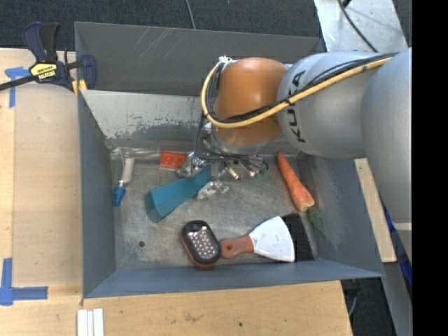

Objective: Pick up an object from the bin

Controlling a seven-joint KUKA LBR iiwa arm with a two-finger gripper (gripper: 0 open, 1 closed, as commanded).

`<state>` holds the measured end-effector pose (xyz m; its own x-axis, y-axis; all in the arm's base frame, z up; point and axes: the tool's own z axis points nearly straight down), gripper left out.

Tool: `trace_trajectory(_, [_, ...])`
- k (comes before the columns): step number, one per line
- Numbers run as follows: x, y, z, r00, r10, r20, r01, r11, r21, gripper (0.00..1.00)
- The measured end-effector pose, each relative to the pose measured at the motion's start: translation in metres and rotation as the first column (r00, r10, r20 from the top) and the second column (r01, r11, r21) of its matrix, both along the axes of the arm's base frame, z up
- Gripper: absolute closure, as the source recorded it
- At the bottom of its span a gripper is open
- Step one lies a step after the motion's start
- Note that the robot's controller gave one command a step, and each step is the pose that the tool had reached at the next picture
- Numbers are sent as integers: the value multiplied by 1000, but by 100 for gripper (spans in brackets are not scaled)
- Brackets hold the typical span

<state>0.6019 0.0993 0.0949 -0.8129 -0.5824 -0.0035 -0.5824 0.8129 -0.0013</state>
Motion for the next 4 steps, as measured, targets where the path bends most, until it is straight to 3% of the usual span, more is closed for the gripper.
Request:
trace_trajectory(1, [0, 0, -1, 1000, 1, -1, -1, 1000, 0, 0])
trace_trajectory(2, [0, 0, 0, 1000, -1, 1, 1, 1000, 1, 100])
trace_trajectory(3, [0, 0, 0, 1000, -1, 1, 1, 1000, 1, 100])
trace_trajectory(4, [-1, -12, 176, 970, 242, -8, -242, 970, 0, 100])
